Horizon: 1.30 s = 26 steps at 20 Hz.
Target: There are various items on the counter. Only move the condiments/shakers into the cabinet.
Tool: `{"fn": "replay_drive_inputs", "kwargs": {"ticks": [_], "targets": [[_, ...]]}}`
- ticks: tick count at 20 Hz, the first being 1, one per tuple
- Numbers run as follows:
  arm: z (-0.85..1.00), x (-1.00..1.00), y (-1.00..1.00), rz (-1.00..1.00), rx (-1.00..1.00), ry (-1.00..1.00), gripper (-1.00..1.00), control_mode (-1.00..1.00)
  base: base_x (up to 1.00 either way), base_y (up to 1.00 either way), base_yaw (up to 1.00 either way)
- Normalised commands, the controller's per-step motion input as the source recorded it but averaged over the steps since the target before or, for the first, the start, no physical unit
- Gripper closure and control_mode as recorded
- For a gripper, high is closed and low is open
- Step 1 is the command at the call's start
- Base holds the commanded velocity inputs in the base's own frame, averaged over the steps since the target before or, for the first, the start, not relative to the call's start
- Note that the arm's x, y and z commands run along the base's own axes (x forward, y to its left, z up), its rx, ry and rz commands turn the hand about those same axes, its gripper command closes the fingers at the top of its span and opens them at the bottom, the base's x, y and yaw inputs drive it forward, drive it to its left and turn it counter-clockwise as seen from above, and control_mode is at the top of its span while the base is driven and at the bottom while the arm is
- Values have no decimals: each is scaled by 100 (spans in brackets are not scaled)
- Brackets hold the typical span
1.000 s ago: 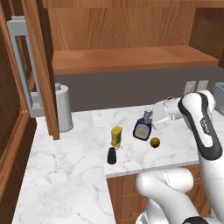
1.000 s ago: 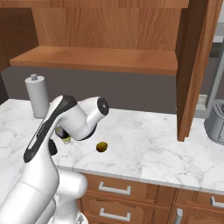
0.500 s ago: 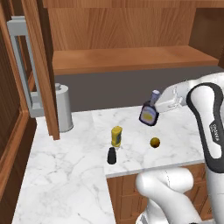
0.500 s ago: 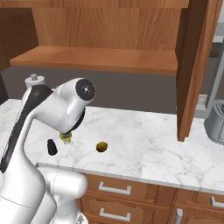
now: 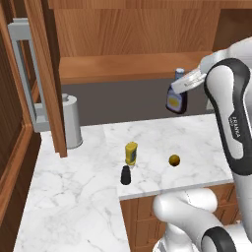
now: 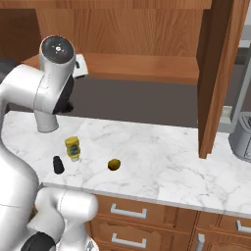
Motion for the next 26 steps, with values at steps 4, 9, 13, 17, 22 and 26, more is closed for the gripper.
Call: {"fn": "replay_drive_inputs", "kwargs": {"ticks": [4,9,13,17,22,26], "targets": [[81,13,-28,-17,5,-4,100,-100,0,0,0],[23,-4,-29,-4,4,-15,100,-100,0,0,0],[14,10,-19,-9,19,-1,100,-100,0,0,0],[5,17,-24,-9,17,-2,100,-100,0,0,0],[0,64,0,-2,0,0,100,-100,0,0,0],[0,67,0,-6,-2,0,100,-100,0,0,0]]}}
